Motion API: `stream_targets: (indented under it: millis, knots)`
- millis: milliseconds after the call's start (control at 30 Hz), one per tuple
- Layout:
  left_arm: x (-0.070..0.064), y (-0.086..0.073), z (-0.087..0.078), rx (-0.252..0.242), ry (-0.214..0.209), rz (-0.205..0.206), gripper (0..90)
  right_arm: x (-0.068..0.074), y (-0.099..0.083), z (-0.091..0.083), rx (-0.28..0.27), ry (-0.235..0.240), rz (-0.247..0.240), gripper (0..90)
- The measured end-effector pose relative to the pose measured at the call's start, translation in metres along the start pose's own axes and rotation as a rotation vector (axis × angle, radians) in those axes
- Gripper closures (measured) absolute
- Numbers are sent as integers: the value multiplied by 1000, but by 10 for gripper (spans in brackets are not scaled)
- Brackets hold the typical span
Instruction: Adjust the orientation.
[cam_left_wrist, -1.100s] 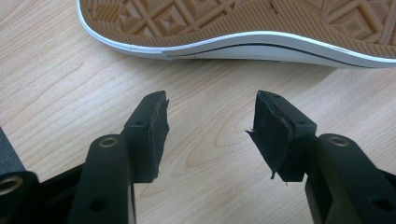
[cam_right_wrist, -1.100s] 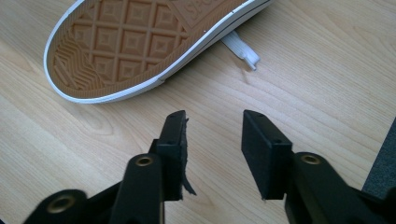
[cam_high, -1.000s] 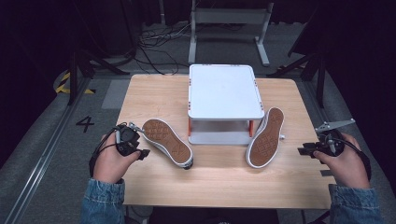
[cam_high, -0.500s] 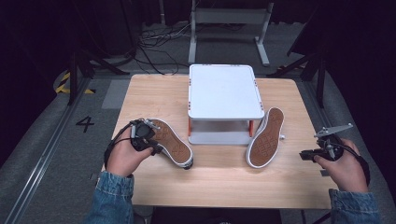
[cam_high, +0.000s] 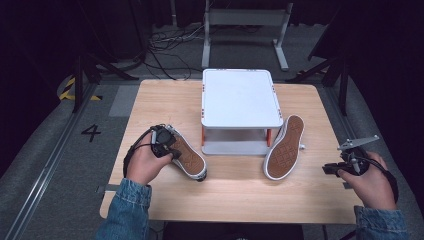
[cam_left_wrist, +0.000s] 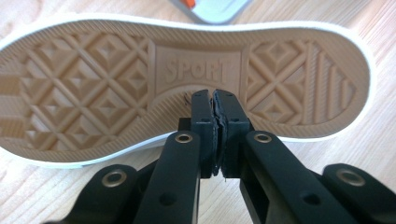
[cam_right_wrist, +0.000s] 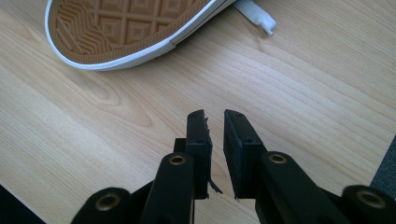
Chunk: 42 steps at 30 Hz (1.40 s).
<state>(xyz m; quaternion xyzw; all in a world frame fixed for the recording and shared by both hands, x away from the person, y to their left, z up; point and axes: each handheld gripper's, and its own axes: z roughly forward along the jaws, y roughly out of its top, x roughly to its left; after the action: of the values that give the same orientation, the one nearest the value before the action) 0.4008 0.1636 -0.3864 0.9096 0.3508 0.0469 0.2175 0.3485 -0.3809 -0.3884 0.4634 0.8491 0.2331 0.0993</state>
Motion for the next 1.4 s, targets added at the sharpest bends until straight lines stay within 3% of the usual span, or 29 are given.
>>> stream_targets:
  millis: [33,167,200,233,433,533,600,633,733,867,1000,1100,1133,1233,1400]
  knots:
    - [0,-1,4,37,6,-10,874,1,1,0,2,3,0,803]
    - [1,-5,4,55,1,-22,875,1,2,1,1,5,-9,796]
    - [1,-9,5,74,-12,-51,874,1,3,2,-1,5,-11,792]
    - [1,-12,6,88,-16,-54,874,1,4,2,0,4,-14,792]
    - [2,-28,5,101,-46,-96,869,2,11,4,-7,8,-27,789]
    - [1,-33,6,142,-53,-110,866,3,16,6,-6,12,-44,788]
    - [-1,-38,12,211,-53,-105,863,4,19,8,-10,13,-54,784]
    - [-1,-40,11,219,-55,-109,862,4,20,8,-10,15,-58,782]
    - [-1,-42,8,193,-41,-119,794,4,21,7,-14,13,-62,781]
    - [-4,-39,-4,153,-37,-122,795,4,20,5,-19,9,-60,780]
    - [-13,-27,-29,56,8,-96,789,3,17,3,-20,4,-54,780]
    - [-18,-13,-33,-13,-4,-59,799,4,14,3,-15,2,-45,779]
    - [-19,-9,-30,-12,-11,-51,812,4,13,3,-14,2,-44,779]
    - [-17,-2,-18,61,2,-47,830,4,9,2,-8,-1,-35,779]
    - [-13,-4,-18,68,-17,-72,858,1,5,2,-8,-5,-27,780]
